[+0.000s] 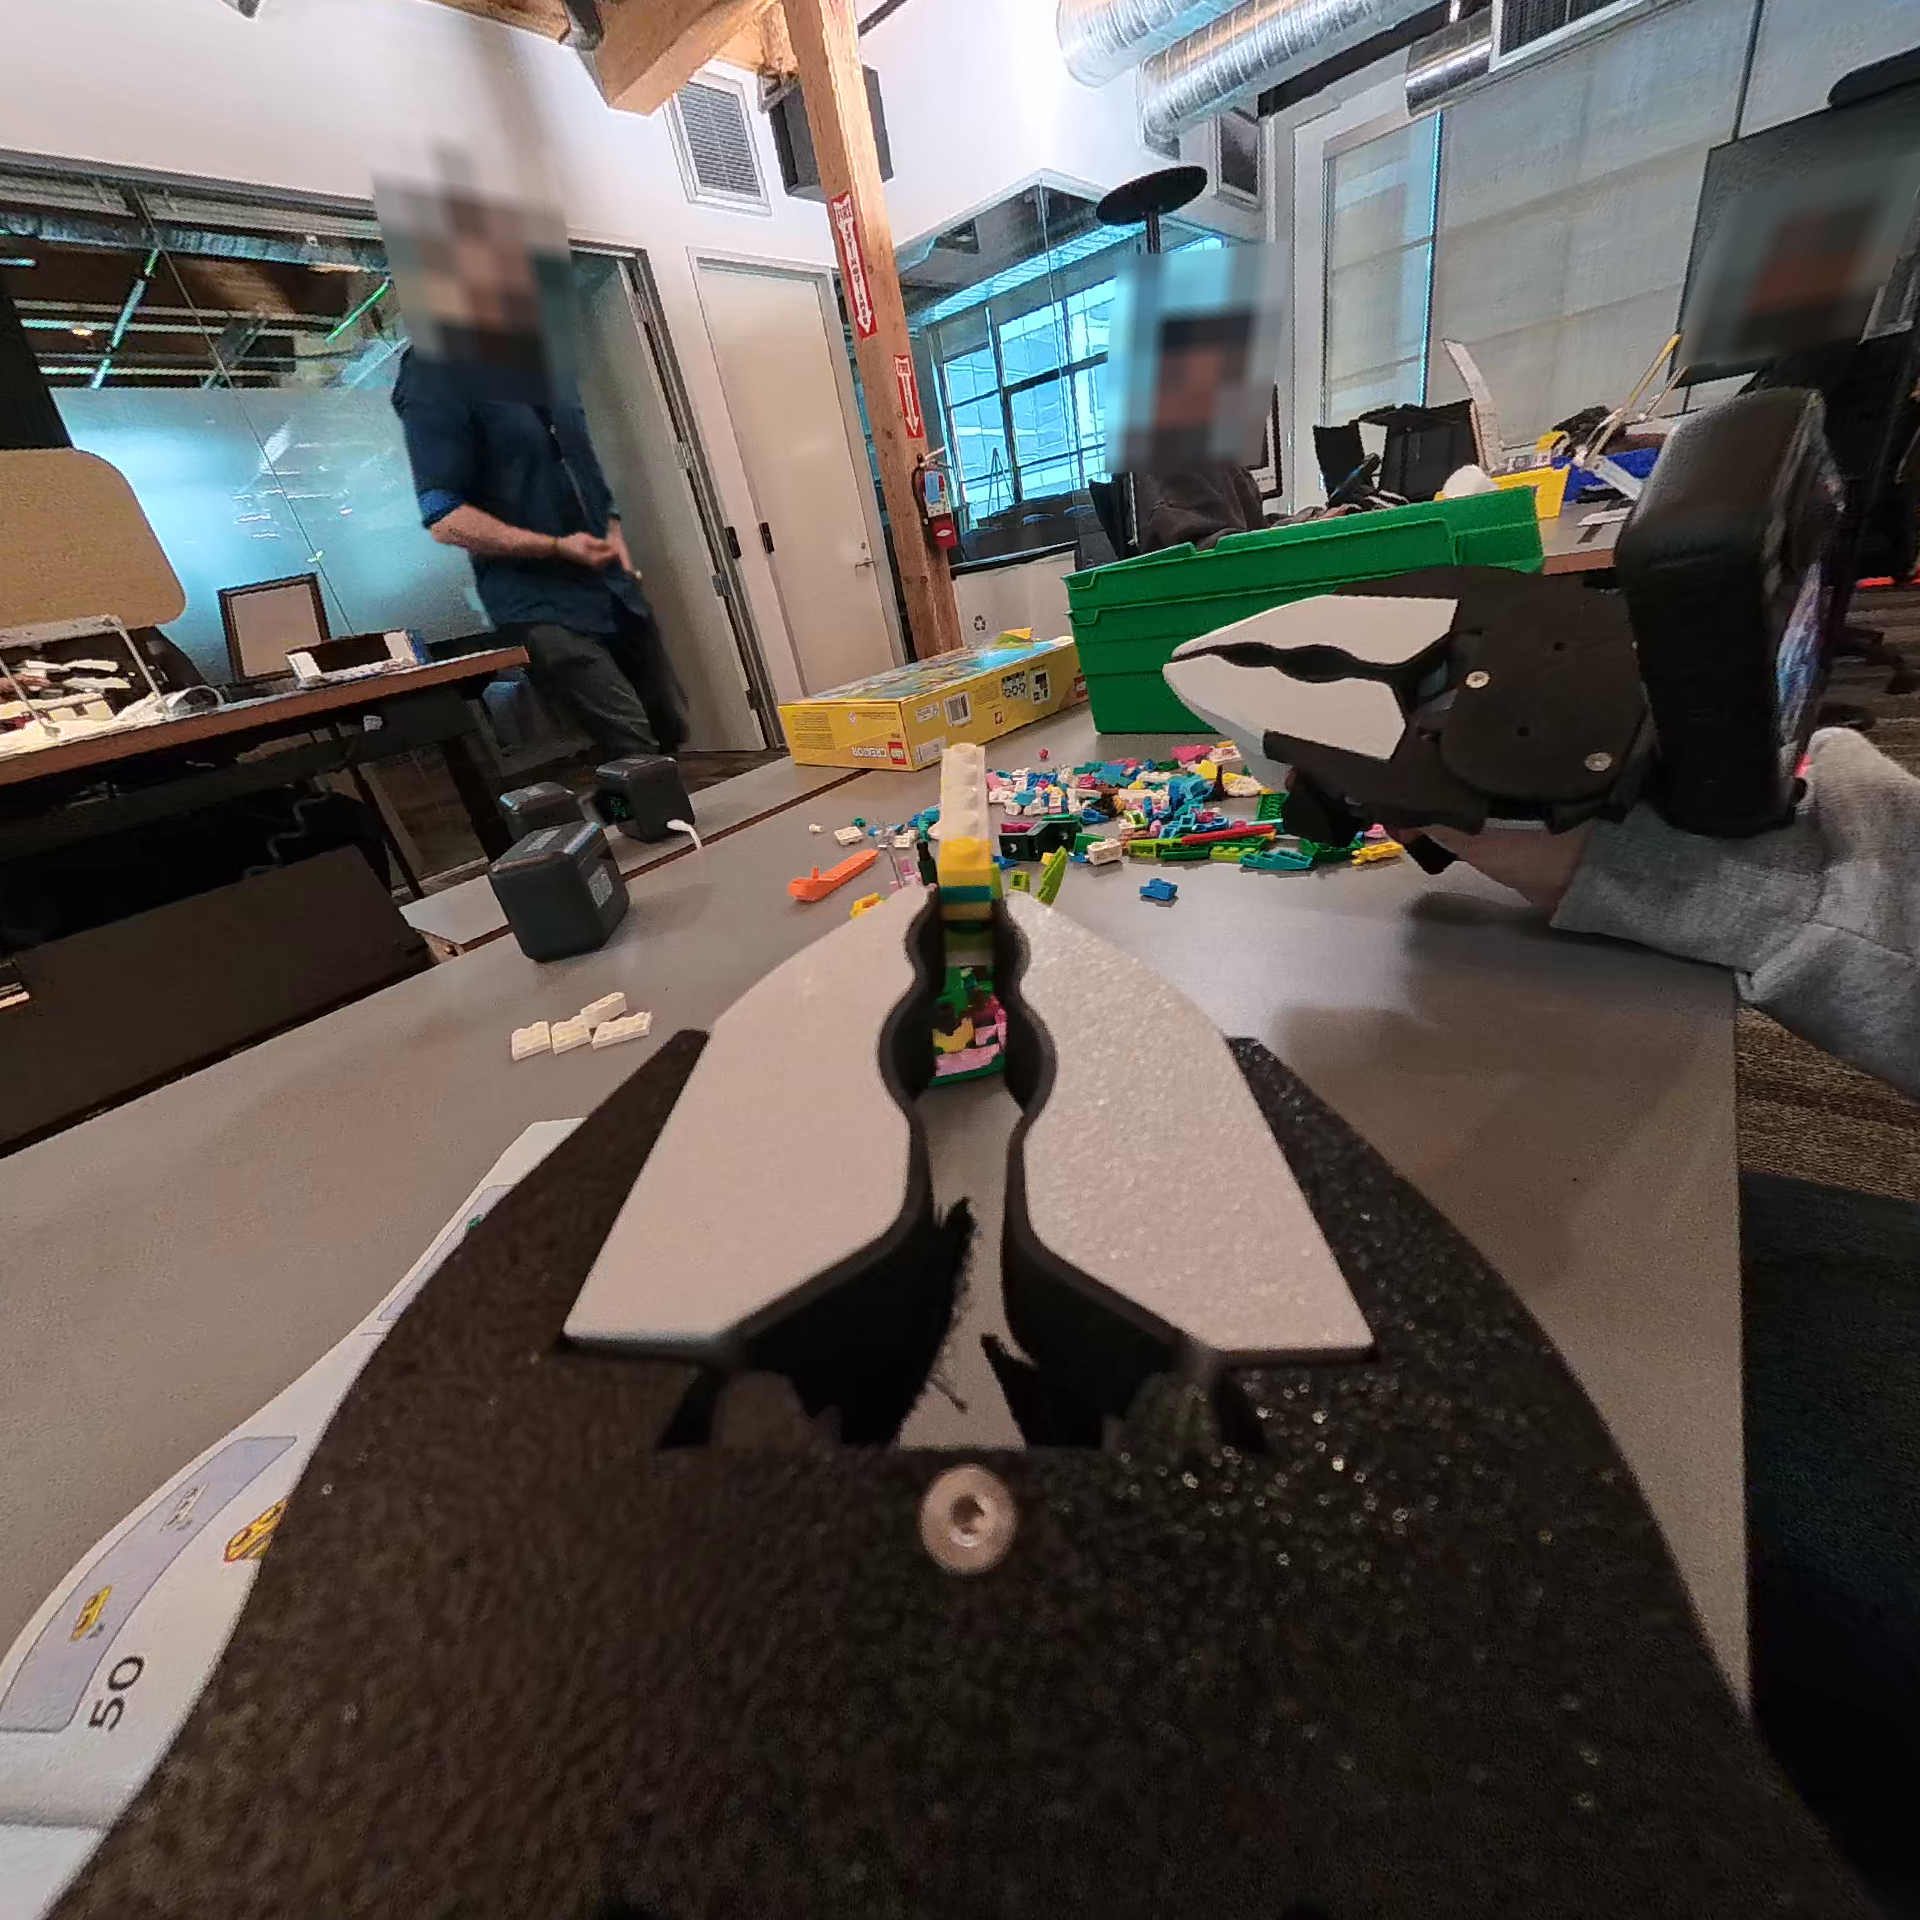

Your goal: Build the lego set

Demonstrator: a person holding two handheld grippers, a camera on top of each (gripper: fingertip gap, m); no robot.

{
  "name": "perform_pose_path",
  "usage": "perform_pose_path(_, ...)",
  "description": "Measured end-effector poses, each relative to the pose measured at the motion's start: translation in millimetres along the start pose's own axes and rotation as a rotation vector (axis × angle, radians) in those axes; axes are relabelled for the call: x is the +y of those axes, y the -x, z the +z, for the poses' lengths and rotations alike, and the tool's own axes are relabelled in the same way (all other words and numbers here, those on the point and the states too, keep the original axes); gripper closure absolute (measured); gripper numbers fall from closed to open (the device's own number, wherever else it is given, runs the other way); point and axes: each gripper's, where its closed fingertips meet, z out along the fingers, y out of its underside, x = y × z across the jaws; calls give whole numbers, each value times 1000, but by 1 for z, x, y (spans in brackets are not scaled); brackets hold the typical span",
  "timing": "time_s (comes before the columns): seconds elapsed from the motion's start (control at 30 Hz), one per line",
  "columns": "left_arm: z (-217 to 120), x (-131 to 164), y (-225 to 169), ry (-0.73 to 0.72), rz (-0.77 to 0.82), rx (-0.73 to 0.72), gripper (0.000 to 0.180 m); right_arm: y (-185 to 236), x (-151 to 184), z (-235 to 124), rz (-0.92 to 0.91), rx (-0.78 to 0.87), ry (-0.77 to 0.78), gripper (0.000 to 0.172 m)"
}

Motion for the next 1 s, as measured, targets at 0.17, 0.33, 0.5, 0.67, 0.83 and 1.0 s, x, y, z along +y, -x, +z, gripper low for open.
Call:
perform_pose_path(0.17,0,0,1,-1,-3,-2,172,2,0,1,-6,-10,0,172)
perform_pose_path(0.33,0,0,1,-2,-6,1,173,4,0,1,-15,-18,1,172)
perform_pose_path(0.5,0,0,1,-4,-10,1,173,6,0,2,-21,-24,1,172)
perform_pose_path(0.67,0,0,1,-3,-12,1,173,7,0,2,-27,-29,0,172)
perform_pose_path(0.83,0,0,1,-1,-9,1,173,8,0,2,-30,-32,-1,172)
perform_pose_path(1.0,-1,-1,3,-13,-14,-12,173,6,4,3,6,-30,17,172)
